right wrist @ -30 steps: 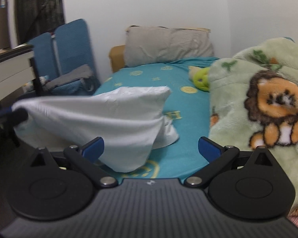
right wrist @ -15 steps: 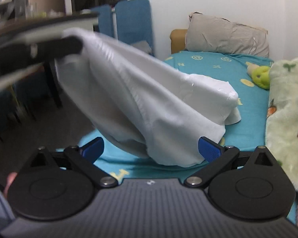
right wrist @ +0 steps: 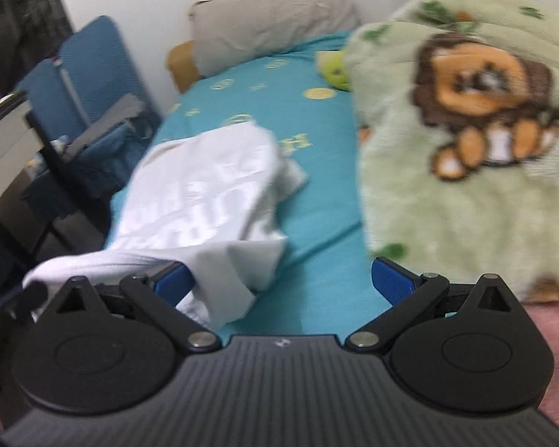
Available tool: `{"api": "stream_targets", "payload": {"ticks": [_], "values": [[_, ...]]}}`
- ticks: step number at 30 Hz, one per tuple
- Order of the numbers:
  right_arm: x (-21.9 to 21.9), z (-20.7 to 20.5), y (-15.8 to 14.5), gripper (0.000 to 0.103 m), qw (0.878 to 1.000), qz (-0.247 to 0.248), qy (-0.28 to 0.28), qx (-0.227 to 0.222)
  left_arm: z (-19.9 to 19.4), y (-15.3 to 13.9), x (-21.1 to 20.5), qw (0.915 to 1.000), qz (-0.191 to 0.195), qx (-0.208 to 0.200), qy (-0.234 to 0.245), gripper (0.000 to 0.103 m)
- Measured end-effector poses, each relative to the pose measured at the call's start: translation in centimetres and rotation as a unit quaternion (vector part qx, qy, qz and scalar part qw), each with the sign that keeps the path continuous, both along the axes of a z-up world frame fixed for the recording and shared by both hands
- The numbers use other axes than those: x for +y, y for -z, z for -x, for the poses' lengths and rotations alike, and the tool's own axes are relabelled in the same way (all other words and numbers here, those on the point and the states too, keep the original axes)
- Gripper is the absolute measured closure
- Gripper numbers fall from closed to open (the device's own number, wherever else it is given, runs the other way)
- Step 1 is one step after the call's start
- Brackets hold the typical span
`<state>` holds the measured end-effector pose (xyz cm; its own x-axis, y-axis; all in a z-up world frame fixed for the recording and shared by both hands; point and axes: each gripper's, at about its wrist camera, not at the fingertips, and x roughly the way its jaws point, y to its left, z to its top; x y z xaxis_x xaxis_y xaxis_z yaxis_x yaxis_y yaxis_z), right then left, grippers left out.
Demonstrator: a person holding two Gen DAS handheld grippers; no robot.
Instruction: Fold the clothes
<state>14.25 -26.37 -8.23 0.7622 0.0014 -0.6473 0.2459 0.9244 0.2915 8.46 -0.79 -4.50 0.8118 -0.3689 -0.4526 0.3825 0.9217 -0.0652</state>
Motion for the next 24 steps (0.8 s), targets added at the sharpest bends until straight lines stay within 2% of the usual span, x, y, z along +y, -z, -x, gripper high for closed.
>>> {"api": "stream_targets", "payload": {"ticks": [4,6,8,12,16,18,20,24], "values": [[-1.3,-0.1,1.1,0.0,0.999,-0.015,0.016,0.045,-0.3,0.2,-0.3,1.0,-0.001,0.007,0.001,0.093],[-0.8,0.3,0.8,0.0,0.999,0.008,0.014,0.04,-0.4,-0.1,-0.3,0.9999,0.006,0.011,0.0,0.093],[0.1,0.8,-0.1,0.0,0.999,0.031,0.004,0.016,-0.5,-0.3,-0.1,0.9998,0.016,0.013,-0.001,0.093],[3.2,1.4,-1.2,0.0,0.995,0.059,-0.08,-0.032,-0.6,-0.6,0.1,0.9993,0.032,0.017,0.001,0.093],[7.3,0.9,-0.4,0.0,0.983,0.076,-0.165,-0.03,-0.7,-0.9,0.1,0.9986,0.048,0.02,0.003,0.093],[9.3,0.3,0.5,0.0,0.976,0.11,-0.188,-0.022,-0.7,-0.9,0.2,0.9984,0.052,0.02,0.002,0.093],[10.5,-0.4,1.3,0.0,0.97,0.161,-0.183,-0.018,-0.7,-1.0,0.3,0.9982,0.057,0.019,-0.002,0.093],[10.5,-2.2,3.1,0.0,0.969,0.194,-0.156,0.01,-0.9,-0.4,0.1,0.9983,0.047,0.031,-0.014,0.093]]}}
